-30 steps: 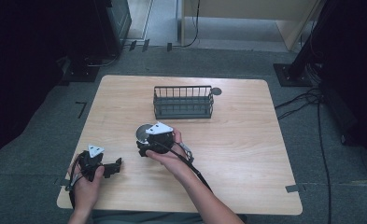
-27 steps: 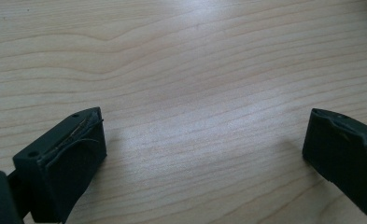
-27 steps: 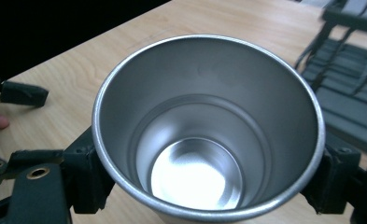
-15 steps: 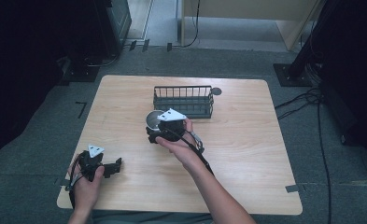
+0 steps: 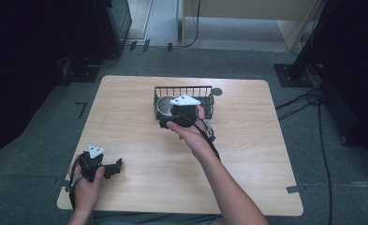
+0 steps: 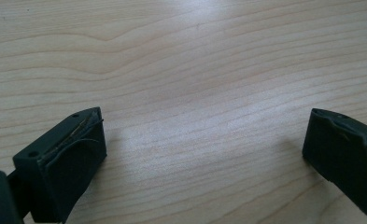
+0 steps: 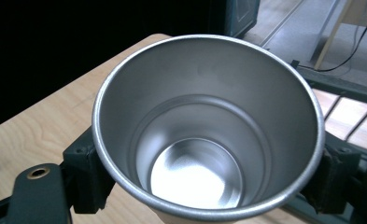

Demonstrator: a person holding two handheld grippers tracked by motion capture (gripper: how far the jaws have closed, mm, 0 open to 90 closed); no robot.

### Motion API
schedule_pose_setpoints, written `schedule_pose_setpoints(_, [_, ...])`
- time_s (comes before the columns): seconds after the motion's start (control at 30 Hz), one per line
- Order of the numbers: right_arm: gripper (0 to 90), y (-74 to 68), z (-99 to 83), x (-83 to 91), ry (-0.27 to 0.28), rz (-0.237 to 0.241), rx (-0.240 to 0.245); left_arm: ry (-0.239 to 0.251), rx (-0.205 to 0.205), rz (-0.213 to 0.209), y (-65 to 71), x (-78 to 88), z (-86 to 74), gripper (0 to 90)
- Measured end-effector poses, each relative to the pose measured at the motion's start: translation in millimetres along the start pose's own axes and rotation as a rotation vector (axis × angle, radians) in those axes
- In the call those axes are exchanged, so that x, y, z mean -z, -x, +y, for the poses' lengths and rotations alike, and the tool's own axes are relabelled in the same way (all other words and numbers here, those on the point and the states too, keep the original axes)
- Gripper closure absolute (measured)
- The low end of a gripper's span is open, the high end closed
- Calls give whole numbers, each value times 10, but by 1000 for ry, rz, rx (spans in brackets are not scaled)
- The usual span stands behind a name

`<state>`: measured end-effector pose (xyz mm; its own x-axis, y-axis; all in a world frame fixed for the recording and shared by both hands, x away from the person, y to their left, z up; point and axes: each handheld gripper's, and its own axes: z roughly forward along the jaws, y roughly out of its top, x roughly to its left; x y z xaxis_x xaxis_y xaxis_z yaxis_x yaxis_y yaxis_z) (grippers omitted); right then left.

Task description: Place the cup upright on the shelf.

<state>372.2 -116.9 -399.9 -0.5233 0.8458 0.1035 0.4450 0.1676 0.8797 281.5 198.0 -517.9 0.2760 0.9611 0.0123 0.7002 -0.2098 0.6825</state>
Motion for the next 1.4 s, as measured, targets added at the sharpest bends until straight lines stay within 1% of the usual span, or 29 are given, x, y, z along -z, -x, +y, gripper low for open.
schedule_pose_setpoints(0.07, [186,58,34,14,5,-7,-8,0,0,0,0,0,0,0])
schedule_pose_setpoints(0.1, [186,58,34,14,5,-7,-8,0,0,0,0,0,0,0])
schedule_pose_setpoints(0.17, [186,144,89,32,14,-24,-16,0,1,0,0,0,0,0])
schedule_pose_setpoints(0.2, [186,144,89,32,14,-24,-16,0,1,0,0,0,0,0])
schedule_pose_setpoints(0.23, [186,208,126,36,20,-34,-17,0,0,0,0,0,0,0])
schedule_pose_setpoints(0.27, [186,208,126,36,20,-34,-17,0,0,0,0,0,0,0])
schedule_pose_setpoints(0.3, [186,273,164,29,17,-47,1,0,1,0,1,0,0,0])
schedule_pose_setpoints(0.37, [186,335,197,30,18,-63,16,1,2,0,1,0,0,0])
schedule_pose_setpoints(0.47, [186,446,250,47,29,-81,17,0,0,0,0,0,0,0])
schedule_pose_setpoints(0.5, [186,446,250,47,29,-81,17,0,0,0,0,0,0,0])
schedule_pose_setpoints(0.53, [186,525,274,58,32,-98,13,0,0,0,0,0,0,0])
schedule_pose_setpoints(0.57, [186,562,280,60,31,-106,11,0,0,0,0,0,0,0])
schedule_pose_setpoints(0.63, [186,589,283,59,29,-112,8,-1,0,0,0,0,0,0])
schedule_pose_setpoints(0.67, [187,672,284,57,28,-127,-9,0,0,0,0,0,0,0])
schedule_pose_setpoints(0.8, [186,808,282,31,16,-155,-36,0,-1,0,0,0,0,0])
schedule_pose_setpoints(0.83, [186,808,282,31,16,-155,-36,0,-1,0,0,0,0,0])
schedule_pose_setpoints(0.87, [186,882,283,9,12,-167,-55,0,0,0,0,0,0,0])
schedule_pose_setpoints(0.93, [186,905,283,1,11,-172,-60,0,-1,0,0,0,0,0])
schedule_pose_setpoints(0.97, [186,964,288,-21,9,-188,-73,-1,-1,0,0,0,0,0])
schedule_pose_setpoints(1.0, [186,964,288,-21,9,-188,-73,-1,-1,0,0,0,0,0])
schedule_pose_setpoints(1.03, [186,1007,297,-39,16,-199,-87,-1,-1,0,0,0,0,0])
schedule_pose_setpoints(1.1, [186,1022,302,-46,17,-202,-90,-1,-1,0,0,0,0,0])
schedule_pose_setpoints(1.13, [186,1059,309,-76,26,-219,-98,-1,-1,0,0,0,0,0])
schedule_pose_setpoints(1.2, [186,1070,310,-90,29,-225,-101,-1,-1,0,0,1,0,0])
schedule_pose_setpoints(1.23, [186,1086,312,-110,28,-234,-101,-1,-1,0,0,0,0,0])
schedule_pose_setpoints(1.27, [186,1128,312,-161,27,-259,-104,-1,-1,0,0,1,0,0])
schedule_pose_setpoints(1.4, [186,1192,280,-234,14,-288,-115,-1,0,0,0,1,0,0])
